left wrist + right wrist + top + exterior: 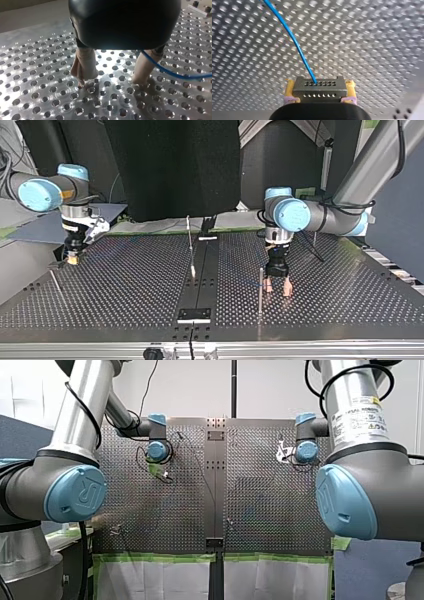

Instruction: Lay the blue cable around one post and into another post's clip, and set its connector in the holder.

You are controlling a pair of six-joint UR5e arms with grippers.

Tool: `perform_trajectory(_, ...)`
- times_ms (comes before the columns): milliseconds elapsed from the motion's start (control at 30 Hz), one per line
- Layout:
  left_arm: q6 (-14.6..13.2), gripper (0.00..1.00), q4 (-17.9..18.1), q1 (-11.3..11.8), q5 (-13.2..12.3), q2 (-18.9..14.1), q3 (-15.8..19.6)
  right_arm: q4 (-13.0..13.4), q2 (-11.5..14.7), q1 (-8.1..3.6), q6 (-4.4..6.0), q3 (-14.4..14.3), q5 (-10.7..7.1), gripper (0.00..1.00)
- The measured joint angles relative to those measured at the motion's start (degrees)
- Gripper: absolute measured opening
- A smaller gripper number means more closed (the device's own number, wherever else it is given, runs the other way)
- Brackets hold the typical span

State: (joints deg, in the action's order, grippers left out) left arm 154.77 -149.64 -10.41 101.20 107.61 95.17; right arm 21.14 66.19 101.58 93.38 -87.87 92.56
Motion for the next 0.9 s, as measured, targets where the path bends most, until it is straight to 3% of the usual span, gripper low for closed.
perform_trajectory(400, 0.0, 1.00, -0.1, 0.1, -0.1, 0.0, 0.0, 1.3, 5.0, -2.87, -1.61, -1.3, -0.43, 0.02)
perform_trajectory(633, 0.0, 1.00, -0.1, 0.1, -0.2, 0.1, 0.0, 0.4, 2.5, -4.81, -2.92, -1.5, -1.30, 0.02)
perform_trajectory(900, 0.0, 1.00, -0.1, 0.1, -0.3, 0.1, 0.0, 0.8, -0.6, -6.91, -3.16, -1.5, -2.09, 0.02)
